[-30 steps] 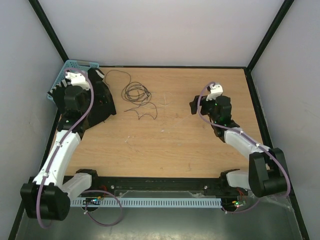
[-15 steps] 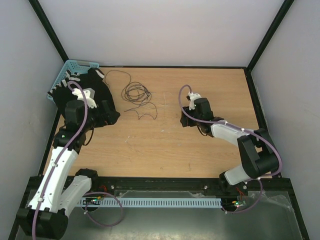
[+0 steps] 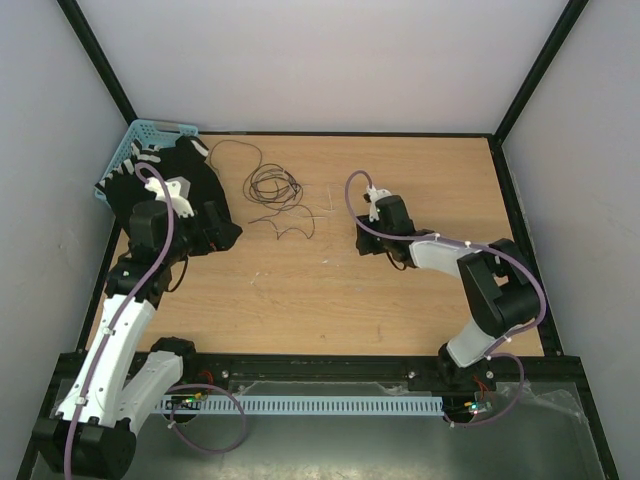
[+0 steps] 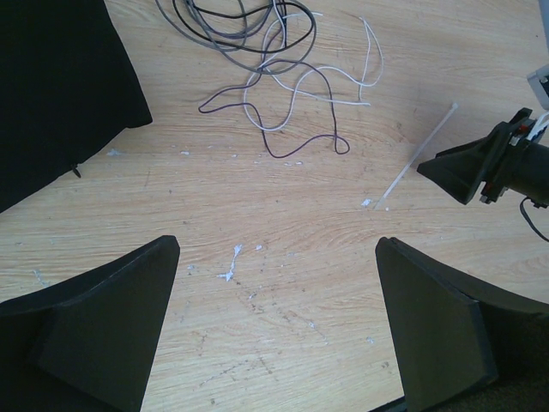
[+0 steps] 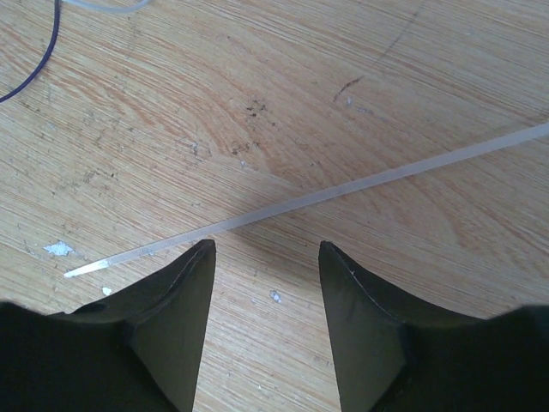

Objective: Zip-tie the wires
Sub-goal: Move the ribbon to the center of the board.

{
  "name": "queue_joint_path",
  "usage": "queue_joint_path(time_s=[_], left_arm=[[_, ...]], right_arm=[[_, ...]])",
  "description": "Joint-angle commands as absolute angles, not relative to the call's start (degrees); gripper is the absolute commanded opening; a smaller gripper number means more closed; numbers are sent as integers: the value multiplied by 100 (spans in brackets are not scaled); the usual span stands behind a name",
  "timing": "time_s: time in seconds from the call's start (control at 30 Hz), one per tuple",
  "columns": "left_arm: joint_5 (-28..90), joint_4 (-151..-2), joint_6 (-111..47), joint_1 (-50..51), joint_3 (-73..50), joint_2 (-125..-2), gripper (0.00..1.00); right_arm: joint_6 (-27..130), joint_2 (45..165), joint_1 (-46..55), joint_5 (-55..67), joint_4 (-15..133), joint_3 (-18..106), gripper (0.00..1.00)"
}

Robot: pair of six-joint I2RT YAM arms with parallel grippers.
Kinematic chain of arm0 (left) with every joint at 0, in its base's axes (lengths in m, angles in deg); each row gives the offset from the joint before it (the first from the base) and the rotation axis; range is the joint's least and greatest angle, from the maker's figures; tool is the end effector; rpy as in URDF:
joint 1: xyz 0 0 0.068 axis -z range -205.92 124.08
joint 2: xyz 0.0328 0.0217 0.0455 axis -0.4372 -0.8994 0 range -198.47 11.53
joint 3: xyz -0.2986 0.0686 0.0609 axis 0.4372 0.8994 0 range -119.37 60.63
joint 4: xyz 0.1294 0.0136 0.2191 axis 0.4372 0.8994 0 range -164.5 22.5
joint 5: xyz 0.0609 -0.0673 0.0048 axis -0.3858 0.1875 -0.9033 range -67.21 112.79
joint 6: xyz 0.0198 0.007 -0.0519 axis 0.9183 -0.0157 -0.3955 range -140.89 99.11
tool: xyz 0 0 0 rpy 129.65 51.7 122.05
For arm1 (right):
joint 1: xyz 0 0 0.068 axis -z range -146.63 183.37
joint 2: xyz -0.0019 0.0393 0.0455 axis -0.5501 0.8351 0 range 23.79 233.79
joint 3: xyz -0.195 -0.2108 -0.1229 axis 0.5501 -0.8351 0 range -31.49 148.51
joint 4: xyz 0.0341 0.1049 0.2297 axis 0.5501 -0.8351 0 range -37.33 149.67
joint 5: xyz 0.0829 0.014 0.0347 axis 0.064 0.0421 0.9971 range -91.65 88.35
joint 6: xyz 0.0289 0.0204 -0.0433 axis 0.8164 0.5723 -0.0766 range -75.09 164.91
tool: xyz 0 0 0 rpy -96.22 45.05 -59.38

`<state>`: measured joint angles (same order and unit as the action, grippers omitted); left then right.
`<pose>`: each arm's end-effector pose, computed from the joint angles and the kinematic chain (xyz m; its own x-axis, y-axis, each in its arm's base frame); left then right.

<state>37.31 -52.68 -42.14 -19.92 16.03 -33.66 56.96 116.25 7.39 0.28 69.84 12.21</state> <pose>0.1449 -0.0251 0.3446 -0.4736 -0.3031 -0.8270 0.1718 0.8891 -0.4243 0.2898 0.1428 0.2084 -0.6447 -0.0821 -0.7600 -0.3343 0.9244 0.1837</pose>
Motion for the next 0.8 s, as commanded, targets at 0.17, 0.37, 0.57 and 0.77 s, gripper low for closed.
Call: queue_joint_path(time_s=[0.17, 0.37, 0.57, 0.77], left_arm=[[3705, -5273, -4148, -1995, 1650, -3374, 99], [3631, -5268, -4046, -1995, 1684, -3374, 99], [3686, -5257, -4111, -1995, 1729, -3341, 99], [3952, -5260, -3937, -1995, 1605, -3596, 99]], right_arm=[[5804, 12053, 657, -61, 7014, 1578, 60], [5876, 12564, 653, -12, 7112, 1954, 57], [5836, 13225, 655, -334, 7165, 2669, 53], [5627, 14265, 699, -1044, 6717, 4129, 51]])
